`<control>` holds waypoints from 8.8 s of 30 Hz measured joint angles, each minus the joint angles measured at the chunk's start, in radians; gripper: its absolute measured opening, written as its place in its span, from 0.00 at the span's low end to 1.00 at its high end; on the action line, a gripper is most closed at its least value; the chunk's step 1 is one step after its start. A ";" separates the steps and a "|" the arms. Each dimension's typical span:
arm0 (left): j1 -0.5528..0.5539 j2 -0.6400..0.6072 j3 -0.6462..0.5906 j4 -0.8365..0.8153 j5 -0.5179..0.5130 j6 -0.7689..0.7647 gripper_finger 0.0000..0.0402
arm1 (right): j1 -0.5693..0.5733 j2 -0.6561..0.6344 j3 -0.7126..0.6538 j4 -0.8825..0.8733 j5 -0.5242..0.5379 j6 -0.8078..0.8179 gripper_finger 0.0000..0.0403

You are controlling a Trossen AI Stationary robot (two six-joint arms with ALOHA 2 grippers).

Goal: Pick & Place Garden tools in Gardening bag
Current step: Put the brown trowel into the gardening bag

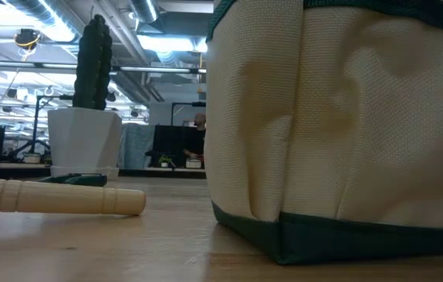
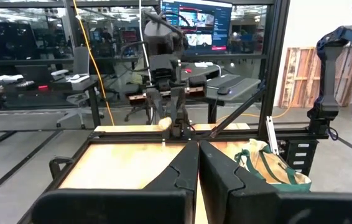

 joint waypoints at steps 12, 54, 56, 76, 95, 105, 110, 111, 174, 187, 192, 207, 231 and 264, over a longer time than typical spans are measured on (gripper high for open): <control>0.000 0.000 0.000 0.000 0.000 0.000 0.02 | 0.012 -0.111 -0.360 0.649 -0.120 0.160 0.16; 0.000 0.000 0.000 0.000 0.000 0.000 0.02 | 0.127 -0.111 -0.429 0.529 0.157 -0.464 0.16; 0.000 0.000 0.000 0.000 0.000 0.000 0.02 | 0.127 -0.111 -0.429 0.530 0.197 -0.396 0.16; 0.000 0.000 0.000 0.000 0.000 0.000 0.02 | 0.127 -0.111 -0.429 0.530 0.323 0.215 0.19; 0.000 0.000 0.001 0.000 0.000 0.000 0.01 | 0.176 -0.111 -0.429 0.726 0.131 0.276 0.19; 0.000 0.000 0.001 0.000 0.000 0.000 0.01 | 0.258 -0.066 -0.429 0.886 0.130 0.318 0.19; 0.000 0.000 0.001 0.000 0.000 0.000 0.02 | 0.319 -0.028 -0.429 0.975 0.121 0.318 0.19; 0.000 0.000 0.001 0.000 0.000 0.000 0.01 | 0.334 -0.022 -0.429 0.999 0.120 0.318 0.19; 0.000 0.000 0.001 0.000 0.000 0.000 0.02 | 0.701 0.299 -0.206 0.694 0.314 0.262 0.19; 0.000 0.000 0.001 0.000 0.000 0.000 0.01 | 0.707 0.299 -0.206 0.594 0.400 0.409 0.22; 0.000 0.000 0.001 0.000 0.000 0.000 0.01 | 0.707 0.299 -0.206 0.578 0.454 0.448 0.22; 0.000 0.000 0.001 0.000 0.000 0.000 0.01 | 0.707 0.299 -0.206 0.588 0.480 0.487 0.23; 0.000 0.000 0.001 0.000 0.000 0.000 0.02 | 0.706 0.299 -0.206 0.583 0.473 0.407 0.23; 0.000 0.000 0.001 0.000 0.000 0.000 0.02 | 0.707 0.299 -0.207 0.567 0.411 0.342 0.23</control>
